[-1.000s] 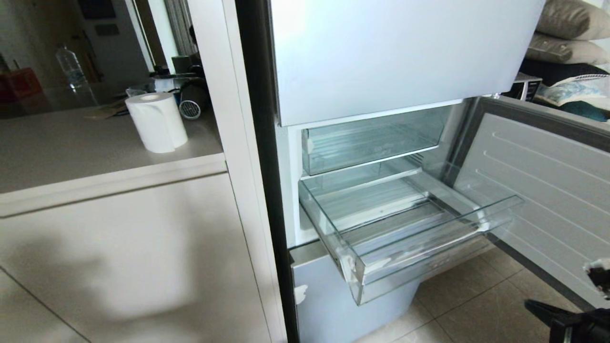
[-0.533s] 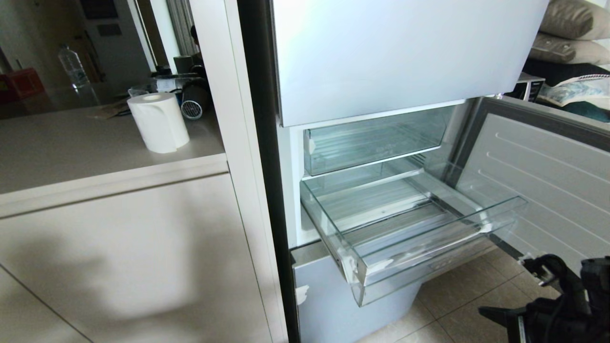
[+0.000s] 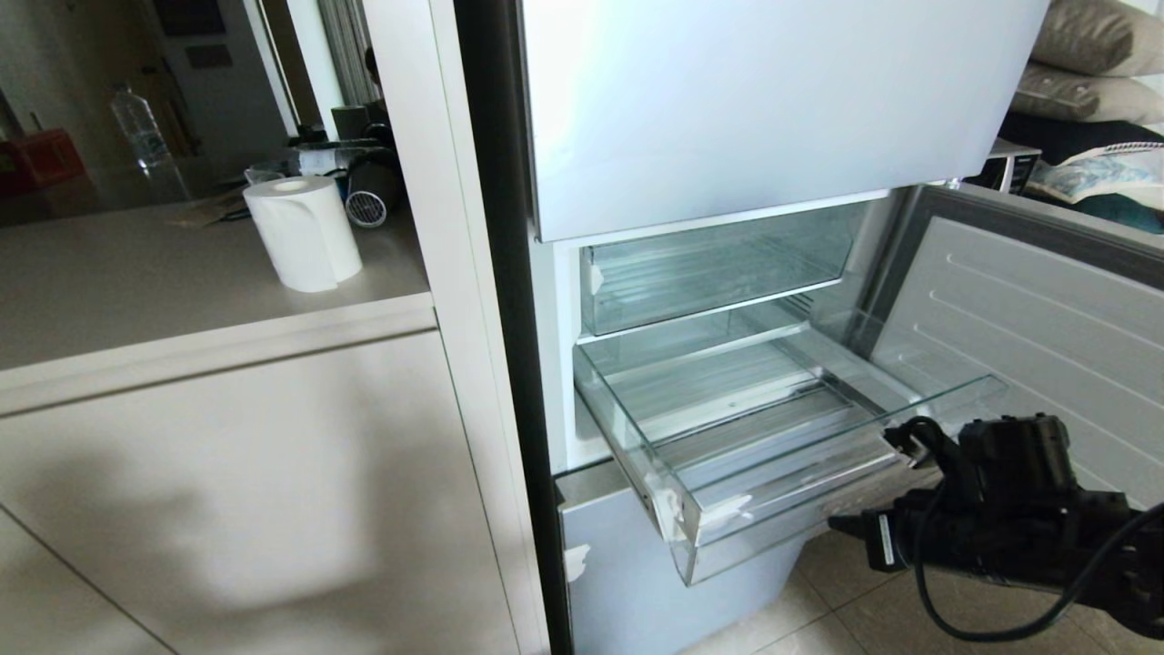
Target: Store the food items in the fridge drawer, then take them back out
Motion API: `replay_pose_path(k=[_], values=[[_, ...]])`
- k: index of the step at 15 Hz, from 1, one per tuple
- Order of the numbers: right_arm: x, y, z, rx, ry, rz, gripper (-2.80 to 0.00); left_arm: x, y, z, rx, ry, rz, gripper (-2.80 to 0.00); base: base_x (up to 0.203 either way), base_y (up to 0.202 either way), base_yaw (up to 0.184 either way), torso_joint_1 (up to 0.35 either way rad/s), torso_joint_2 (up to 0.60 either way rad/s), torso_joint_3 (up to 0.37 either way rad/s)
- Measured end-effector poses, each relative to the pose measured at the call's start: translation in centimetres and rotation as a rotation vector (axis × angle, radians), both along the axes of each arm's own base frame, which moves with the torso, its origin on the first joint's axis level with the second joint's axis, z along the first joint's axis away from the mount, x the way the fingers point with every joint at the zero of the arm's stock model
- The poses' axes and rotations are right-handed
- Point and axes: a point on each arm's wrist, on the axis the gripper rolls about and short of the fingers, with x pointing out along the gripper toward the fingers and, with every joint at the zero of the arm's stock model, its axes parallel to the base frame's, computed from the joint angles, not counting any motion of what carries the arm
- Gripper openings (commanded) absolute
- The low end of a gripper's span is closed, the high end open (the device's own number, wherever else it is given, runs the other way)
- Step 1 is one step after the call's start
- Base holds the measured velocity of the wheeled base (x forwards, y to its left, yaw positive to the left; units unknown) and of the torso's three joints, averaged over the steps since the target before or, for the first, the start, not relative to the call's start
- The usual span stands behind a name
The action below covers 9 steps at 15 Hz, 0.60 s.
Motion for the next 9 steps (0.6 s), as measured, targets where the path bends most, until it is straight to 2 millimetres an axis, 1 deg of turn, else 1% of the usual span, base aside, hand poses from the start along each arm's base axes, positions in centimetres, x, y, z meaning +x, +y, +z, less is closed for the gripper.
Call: replay_pose_path(k=[2, 6, 9], values=[[2.1, 0.5, -0.4, 0.004, -0.035, 0.005, -2.80, 0.0, 0.0, 0.0, 0.000, 0.000, 0.000, -2.80, 0.000, 0.000, 0.000, 0.000, 0.00, 0.000], [5.8, 1.4, -0.4, 0.020, -0.140, 0.003, -2.80, 0.0, 0.0, 0.0, 0.000, 0.000, 0.000, -2.80, 0.000, 0.000, 0.000, 0.000, 0.00, 0.000], [9.1, 3.2, -0.1, 0.048, -0.254, -0.049, -2.80, 0.0, 0.0, 0.0, 0.000, 0.000, 0.000, -2.80, 0.000, 0.000, 0.000, 0.000, 0.00, 0.000]])
